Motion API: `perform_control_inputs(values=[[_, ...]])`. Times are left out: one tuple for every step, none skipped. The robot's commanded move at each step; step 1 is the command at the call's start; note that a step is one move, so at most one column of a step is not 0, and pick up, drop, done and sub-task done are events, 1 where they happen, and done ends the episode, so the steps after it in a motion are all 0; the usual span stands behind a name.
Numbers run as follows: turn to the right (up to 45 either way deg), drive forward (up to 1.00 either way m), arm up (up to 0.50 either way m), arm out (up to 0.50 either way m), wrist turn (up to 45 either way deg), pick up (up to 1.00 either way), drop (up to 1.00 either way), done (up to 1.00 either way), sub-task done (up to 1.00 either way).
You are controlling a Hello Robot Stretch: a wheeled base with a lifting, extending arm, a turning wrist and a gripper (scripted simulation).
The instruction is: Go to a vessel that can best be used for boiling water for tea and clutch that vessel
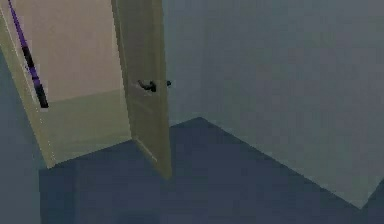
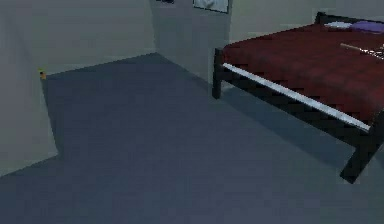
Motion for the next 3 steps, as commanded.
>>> perform_control_inputs(values=[[-30.0,0.0,0.0,0.0,0.0,0.0,0.0,0.0,0.0],[0.0,1.0,0.0,0.0,0.0,0.0,0.0,0.0,0.0],[0.0,1.0,0.0,0.0,0.0,0.0,0.0,0.0,0.0]])
